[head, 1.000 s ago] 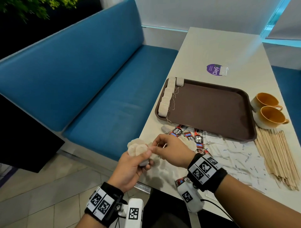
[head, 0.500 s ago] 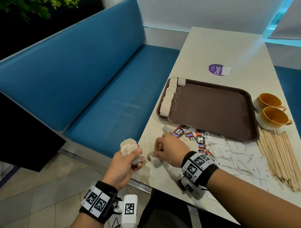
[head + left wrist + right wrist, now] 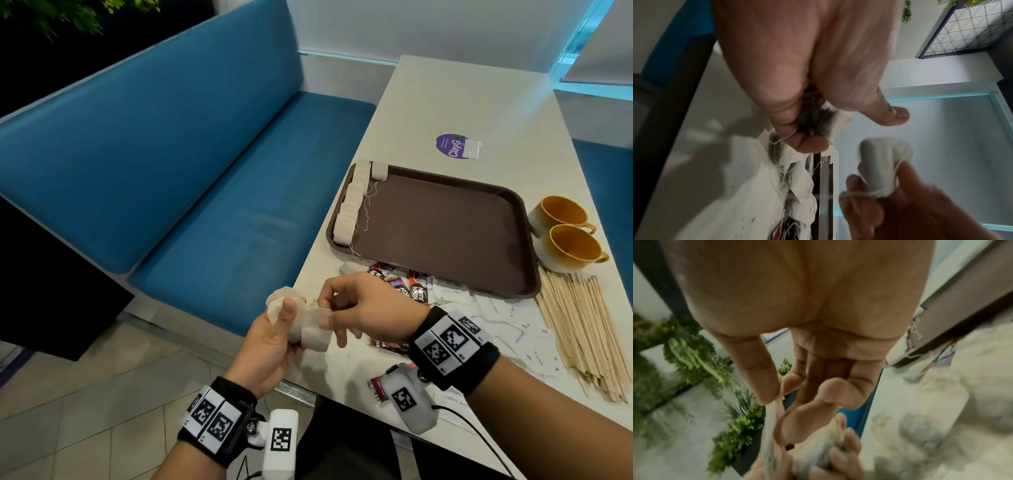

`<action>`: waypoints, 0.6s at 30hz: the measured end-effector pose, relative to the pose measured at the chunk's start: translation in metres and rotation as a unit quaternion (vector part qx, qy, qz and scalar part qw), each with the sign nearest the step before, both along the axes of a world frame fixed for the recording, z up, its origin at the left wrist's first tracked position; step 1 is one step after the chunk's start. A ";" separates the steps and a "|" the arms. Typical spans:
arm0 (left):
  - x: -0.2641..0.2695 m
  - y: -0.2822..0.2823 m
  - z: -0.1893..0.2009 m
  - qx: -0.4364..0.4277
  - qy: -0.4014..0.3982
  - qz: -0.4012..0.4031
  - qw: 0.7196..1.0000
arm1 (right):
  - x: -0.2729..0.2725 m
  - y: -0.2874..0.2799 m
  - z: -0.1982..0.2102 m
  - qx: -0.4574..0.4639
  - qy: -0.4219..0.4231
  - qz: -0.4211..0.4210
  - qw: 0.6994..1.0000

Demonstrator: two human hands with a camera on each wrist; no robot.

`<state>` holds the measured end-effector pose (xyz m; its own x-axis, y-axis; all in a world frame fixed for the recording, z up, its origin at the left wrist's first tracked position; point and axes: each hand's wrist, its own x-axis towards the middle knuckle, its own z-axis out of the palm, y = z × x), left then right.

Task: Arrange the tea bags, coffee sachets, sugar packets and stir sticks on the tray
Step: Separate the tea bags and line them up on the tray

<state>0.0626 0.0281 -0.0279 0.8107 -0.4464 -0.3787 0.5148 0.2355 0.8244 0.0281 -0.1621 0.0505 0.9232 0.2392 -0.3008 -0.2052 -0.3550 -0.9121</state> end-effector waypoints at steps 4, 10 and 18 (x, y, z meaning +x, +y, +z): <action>-0.006 -0.001 0.007 -0.052 -0.025 -0.075 0.995 | 0.010 0.014 -0.009 0.012 -0.005 -0.064 0.998; -0.005 -0.001 0.009 -0.037 0.023 -0.076 0.996 | 0.018 0.013 -0.027 -0.031 -0.048 -0.097 0.994; 0.003 0.016 0.008 -0.037 0.050 0.001 0.998 | 0.036 -0.001 -0.046 -0.266 -0.010 -0.136 0.954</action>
